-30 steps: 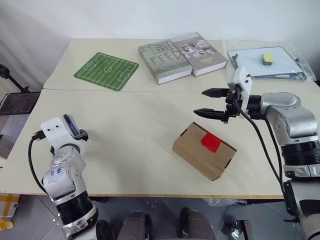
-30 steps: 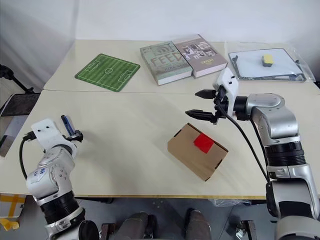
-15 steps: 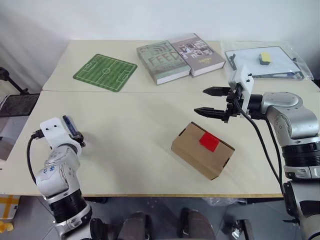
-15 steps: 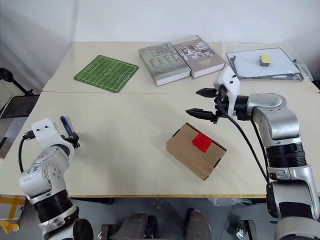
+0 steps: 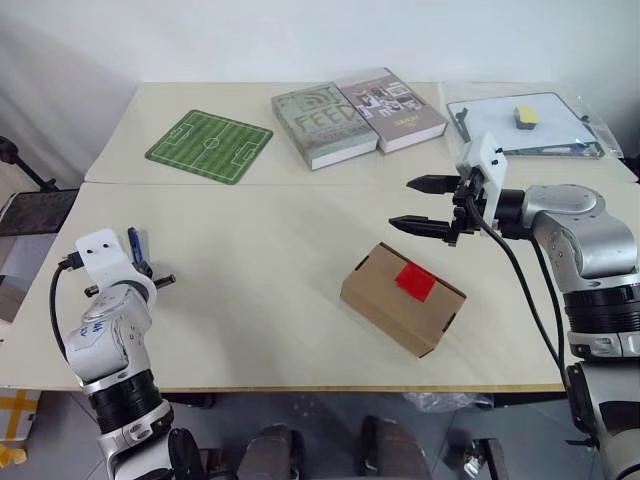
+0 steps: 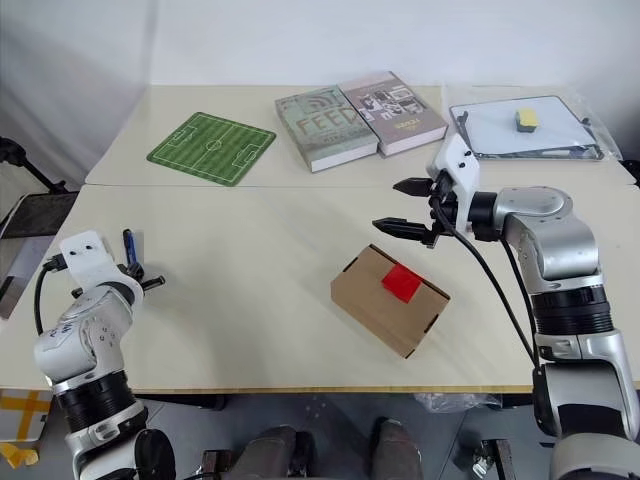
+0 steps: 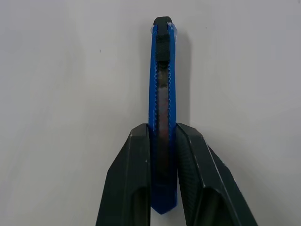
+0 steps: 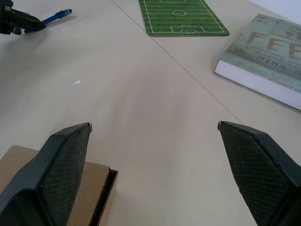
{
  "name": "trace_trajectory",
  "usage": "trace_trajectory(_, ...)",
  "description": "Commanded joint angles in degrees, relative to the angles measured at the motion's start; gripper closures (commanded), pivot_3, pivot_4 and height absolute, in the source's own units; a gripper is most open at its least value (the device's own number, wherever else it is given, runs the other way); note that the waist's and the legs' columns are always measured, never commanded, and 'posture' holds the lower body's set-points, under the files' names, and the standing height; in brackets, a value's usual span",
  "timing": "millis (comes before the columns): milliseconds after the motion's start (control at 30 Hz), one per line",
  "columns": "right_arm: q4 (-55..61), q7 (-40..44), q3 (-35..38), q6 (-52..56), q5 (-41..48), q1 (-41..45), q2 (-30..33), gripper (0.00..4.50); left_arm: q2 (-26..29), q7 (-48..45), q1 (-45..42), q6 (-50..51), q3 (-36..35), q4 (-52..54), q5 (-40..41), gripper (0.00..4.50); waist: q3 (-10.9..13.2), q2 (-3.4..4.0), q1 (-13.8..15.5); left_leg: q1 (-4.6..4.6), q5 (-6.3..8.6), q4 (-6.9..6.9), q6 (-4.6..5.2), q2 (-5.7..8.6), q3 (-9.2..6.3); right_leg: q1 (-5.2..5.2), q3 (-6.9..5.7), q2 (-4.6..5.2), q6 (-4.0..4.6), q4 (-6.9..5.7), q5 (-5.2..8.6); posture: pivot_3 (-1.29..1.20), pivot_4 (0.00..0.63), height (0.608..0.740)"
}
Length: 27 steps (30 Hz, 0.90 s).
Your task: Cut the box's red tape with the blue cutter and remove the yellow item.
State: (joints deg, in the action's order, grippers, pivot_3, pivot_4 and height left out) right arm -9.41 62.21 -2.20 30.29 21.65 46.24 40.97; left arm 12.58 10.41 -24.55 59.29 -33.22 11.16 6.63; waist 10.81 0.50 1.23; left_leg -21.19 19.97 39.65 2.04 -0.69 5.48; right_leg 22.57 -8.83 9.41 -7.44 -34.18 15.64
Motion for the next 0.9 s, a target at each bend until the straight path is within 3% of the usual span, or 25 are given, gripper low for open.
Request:
trace_trajectory(33, 1.5, -0.1, 1.5, 0.0, 0.2, 0.9, 0.5, 0.00, 0.9, 0.0, 1.1, 1.1, -0.2, -2.1, -0.1, 3.94, 0.0, 0.00, 0.0, 0.00, 0.00, 0.00, 0.00, 0.00, 0.00, 0.00, 0.01, 0.00, 0.00, 0.00, 0.00, 0.00, 0.150, 0.740)
trace_trajectory(300, 1.6, 0.0, 1.1, 0.1, -0.3, 1.3, 0.6, 0.00, 4.4, -3.2, 3.3, 3.9, 4.1, 1.6, -0.1, 3.94, 0.0, 0.00, -0.1, -0.01, 0.00, 0.00, -0.01, 0.00, 0.01, 0.01, 0.01, 0.00, 0.00, 0.00, 0.00, 0.00, 0.150, 0.740)
trace_trajectory(400, 3.0, -0.2, 1.5, 1.3, 0.4, 1.8, 0.5, 0.00, 5.9, -7.6, 4.8, 5.4, 4.8, 5.4, 2.8, 3.94, 0.0, 0.00, -0.3, -0.03, 0.02, -0.04, -0.03, 0.00, 0.00, 0.04, 0.01, 0.01, 0.00, 0.02, 0.00, 0.00, 0.150, 0.740)
trace_trajectory(500, 5.7, 0.6, 1.5, 3.3, 1.9, 1.9, 0.7, 0.00, 10.8, -17.3, 9.0, 4.9, 8.2, 11.1, 7.1, 3.94, 0.0, 0.00, -0.3, -0.10, 0.05, -0.08, -0.05, -0.01, -0.02, 0.11, -0.01, 0.01, 0.00, 0.05, 0.00, 0.00, 0.150, 0.740)
trace_trajectory(667, 10.1, 1.5, 0.5, 6.2, 3.5, 1.7, 0.2, 0.00, 21.3, -32.8, 18.3, -0.2, 13.3, 19.0, 12.7, 3.94, 0.1, -0.05, -0.4, -0.17, 0.11, -0.19, -0.14, -0.02, -0.08, 0.21, -0.08, 0.00, 0.00, 0.09, 0.00, 0.00, 0.150, 0.740)
trace_trajectory(900, 17.0, 1.1, -2.7, 9.5, 5.3, 1.5, -3.4, 0.00, 30.0, -48.3, 29.4, -19.4, 14.8, 23.2, 12.9, 3.94, 0.1, -0.01, -1.3, -0.22, 0.13, -0.28, -0.16, -0.06, -0.05, 0.25, -0.11, -0.01, 0.05, 0.25, 0.03, 0.00, 0.150, 0.740)
